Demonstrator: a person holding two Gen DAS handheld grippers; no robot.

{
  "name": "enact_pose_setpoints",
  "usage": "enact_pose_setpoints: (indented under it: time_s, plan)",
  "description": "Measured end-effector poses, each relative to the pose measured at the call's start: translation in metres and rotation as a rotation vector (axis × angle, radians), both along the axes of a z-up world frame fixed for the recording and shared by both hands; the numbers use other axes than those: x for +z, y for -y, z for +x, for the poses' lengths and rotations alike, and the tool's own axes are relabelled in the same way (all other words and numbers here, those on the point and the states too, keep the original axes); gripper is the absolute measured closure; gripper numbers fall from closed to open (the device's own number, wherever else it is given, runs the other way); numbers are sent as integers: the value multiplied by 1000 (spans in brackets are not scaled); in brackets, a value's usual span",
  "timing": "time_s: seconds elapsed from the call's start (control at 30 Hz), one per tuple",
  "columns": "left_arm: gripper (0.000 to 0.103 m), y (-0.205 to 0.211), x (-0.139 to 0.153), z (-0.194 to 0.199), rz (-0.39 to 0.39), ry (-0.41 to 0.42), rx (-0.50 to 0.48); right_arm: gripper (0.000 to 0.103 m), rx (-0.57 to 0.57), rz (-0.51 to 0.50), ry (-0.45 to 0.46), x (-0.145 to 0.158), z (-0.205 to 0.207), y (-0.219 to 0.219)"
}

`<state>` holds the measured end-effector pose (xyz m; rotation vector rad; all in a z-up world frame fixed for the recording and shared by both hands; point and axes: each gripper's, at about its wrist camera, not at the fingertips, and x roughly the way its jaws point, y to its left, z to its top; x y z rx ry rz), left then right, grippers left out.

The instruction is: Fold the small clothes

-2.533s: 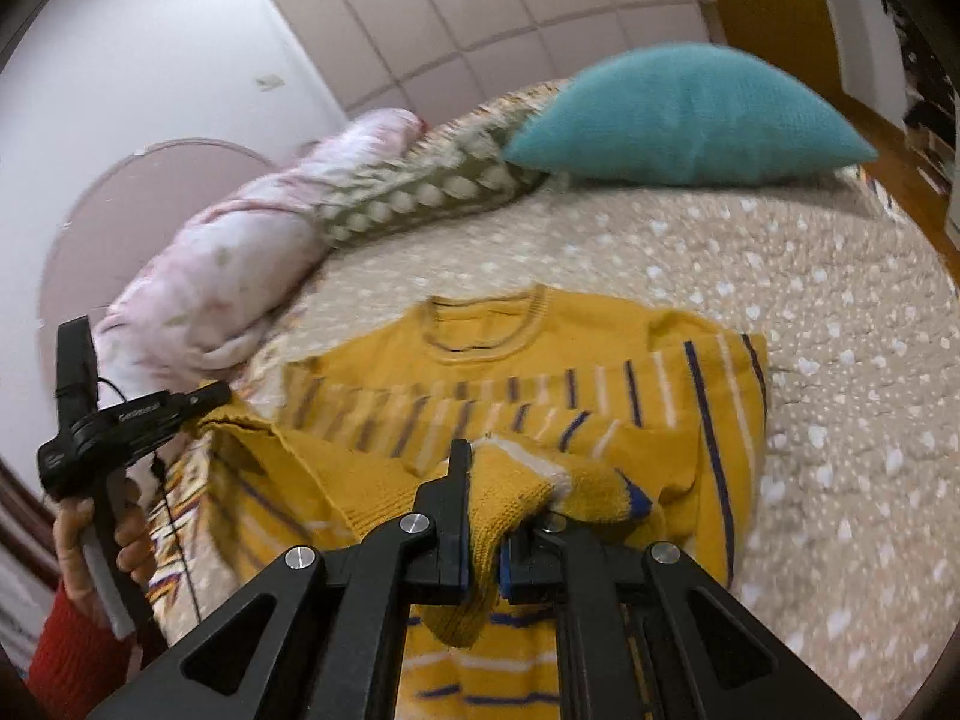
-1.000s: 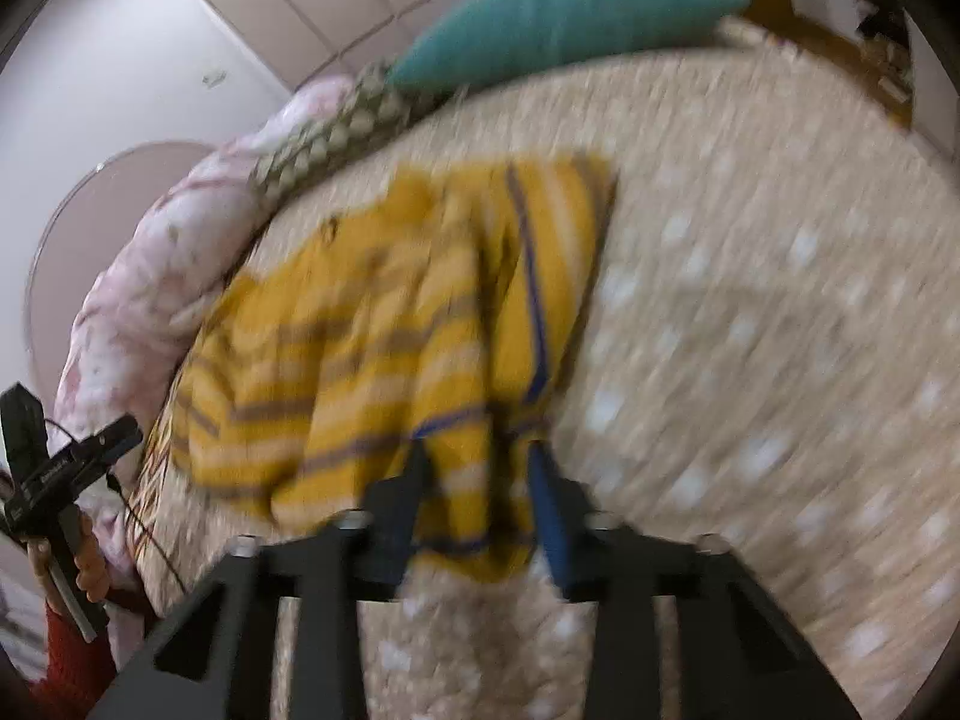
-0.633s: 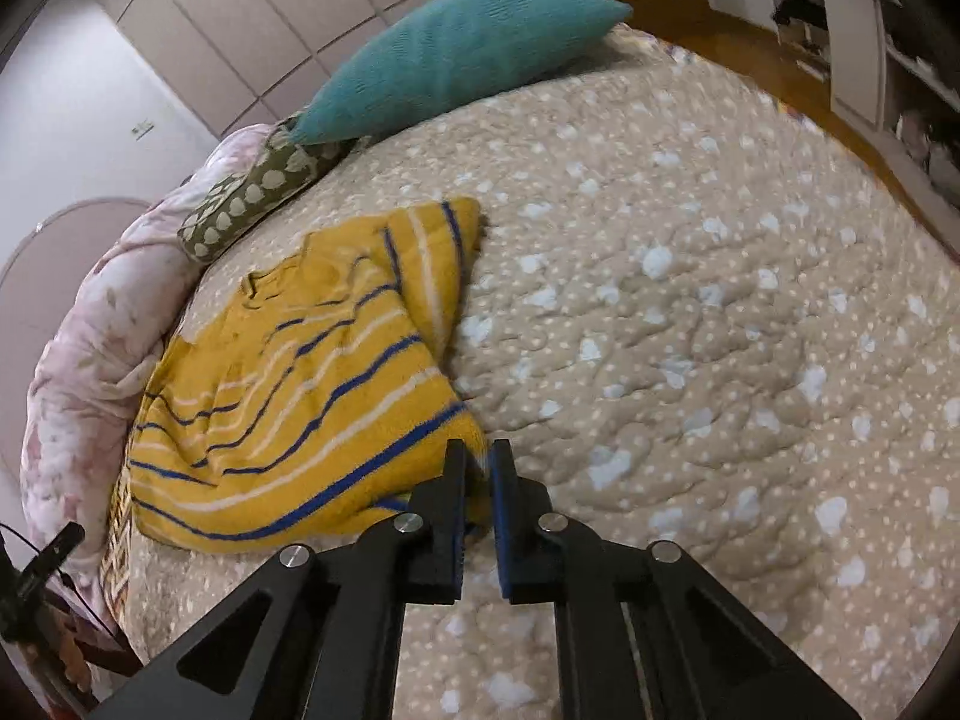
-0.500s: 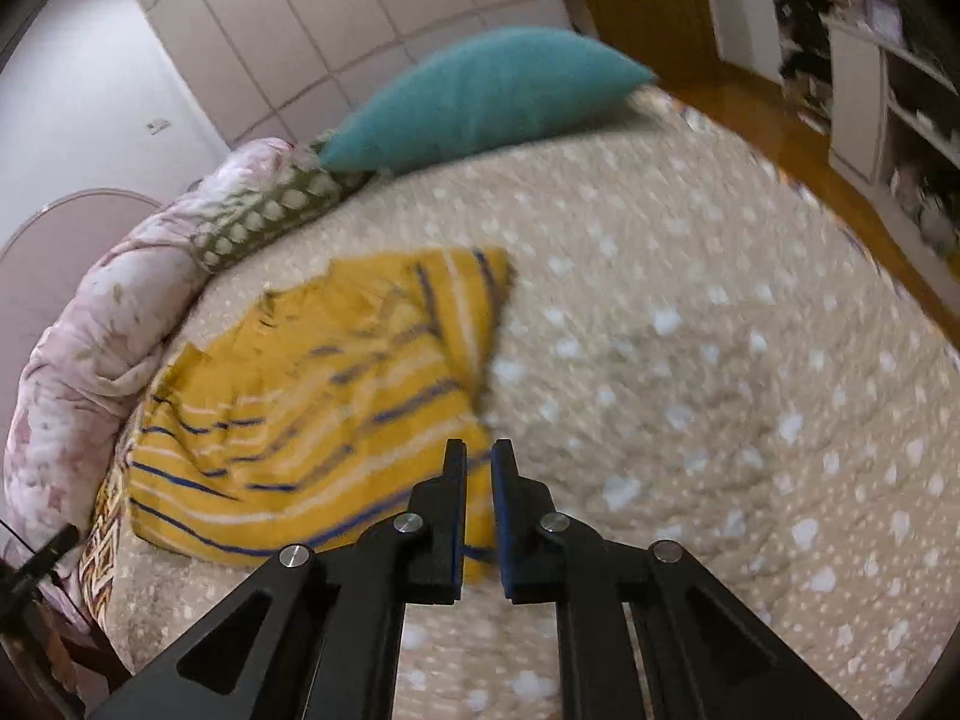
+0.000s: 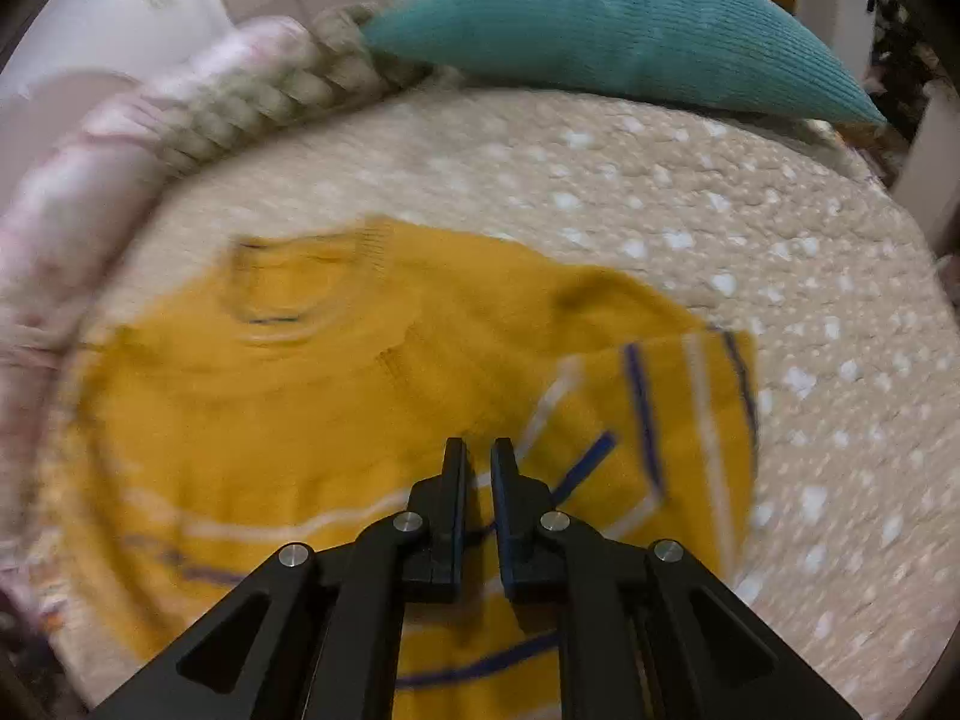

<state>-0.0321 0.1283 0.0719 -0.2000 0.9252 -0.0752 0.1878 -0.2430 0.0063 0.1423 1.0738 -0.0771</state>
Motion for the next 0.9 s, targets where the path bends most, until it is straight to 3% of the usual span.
enact_pose_setpoints:
  time_s: [0.1,0.17,0.27,0.4,0.53,0.67,0.8,0.9]
  plan:
    - [31,-15,-3,-6,-9,9,21,93,-13,-110,42,19,-1,-19]
    - [30,-23,-6,-8,-24,7,34,93,63,-68,114,39,-9,-43]
    - [30,-30,-11,-7,-55,-8,33,93,242,-2,139,52,-11,-102]
    - [30,-34,-13,-9,-41,-5,24,93,427,4,124,43,5,-185]
    - [30,-44,-15,-14,-23,2,35,93,518,-31,50,11,40,-257]
    - [30,-54,-17,-17,-30,1,48,94,514,-138,10,-17,75,-299]
    - [30,-62,-18,-19,-44,5,65,94,499,-177,-14,-15,88,-310]
    - [30,-63,-15,-23,-53,9,68,94,494,-156,17,6,81,-303]
